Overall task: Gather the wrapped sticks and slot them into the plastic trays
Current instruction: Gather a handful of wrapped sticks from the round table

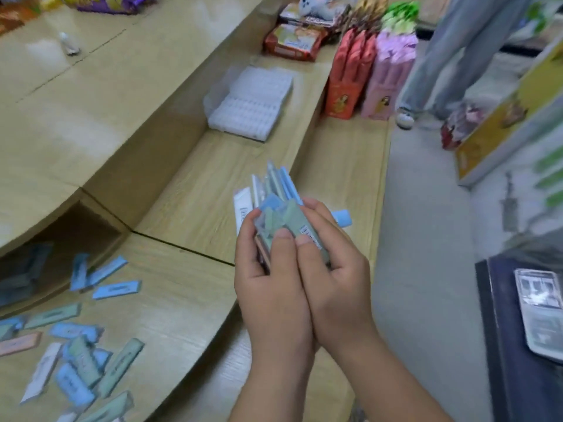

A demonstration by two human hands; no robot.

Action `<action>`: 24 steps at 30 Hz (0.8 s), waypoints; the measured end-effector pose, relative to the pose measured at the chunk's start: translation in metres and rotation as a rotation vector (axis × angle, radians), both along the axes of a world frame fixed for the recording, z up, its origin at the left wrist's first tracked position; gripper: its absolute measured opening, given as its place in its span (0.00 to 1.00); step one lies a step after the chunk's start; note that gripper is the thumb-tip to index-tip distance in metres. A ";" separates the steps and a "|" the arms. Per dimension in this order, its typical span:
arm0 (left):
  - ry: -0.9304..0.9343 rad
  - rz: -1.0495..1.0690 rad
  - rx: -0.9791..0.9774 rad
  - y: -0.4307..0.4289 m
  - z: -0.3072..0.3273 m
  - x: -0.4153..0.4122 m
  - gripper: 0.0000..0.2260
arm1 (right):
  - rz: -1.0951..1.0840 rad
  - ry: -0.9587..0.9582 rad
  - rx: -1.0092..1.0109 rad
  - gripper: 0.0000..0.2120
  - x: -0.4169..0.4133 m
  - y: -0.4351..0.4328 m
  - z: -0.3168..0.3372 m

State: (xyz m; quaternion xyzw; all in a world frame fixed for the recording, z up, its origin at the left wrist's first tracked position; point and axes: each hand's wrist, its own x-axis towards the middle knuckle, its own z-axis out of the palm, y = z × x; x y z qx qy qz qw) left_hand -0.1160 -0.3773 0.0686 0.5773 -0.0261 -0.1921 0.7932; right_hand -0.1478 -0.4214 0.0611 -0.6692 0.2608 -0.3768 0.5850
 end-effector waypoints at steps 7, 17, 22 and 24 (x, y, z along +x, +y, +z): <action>-0.008 -0.047 0.014 -0.096 0.002 -0.048 0.15 | 0.030 -0.042 0.030 0.16 -0.049 -0.098 0.001; 0.008 -0.021 -0.019 -0.220 0.011 -0.068 0.16 | 0.057 -0.030 0.001 0.15 -0.068 -0.222 0.007; 0.016 -0.005 -0.029 -0.285 0.012 -0.042 0.16 | 0.063 -0.031 0.005 0.15 -0.039 -0.286 0.007; 0.020 0.023 -0.024 -0.312 0.009 -0.023 0.16 | 0.083 -0.004 0.002 0.16 -0.019 -0.314 0.003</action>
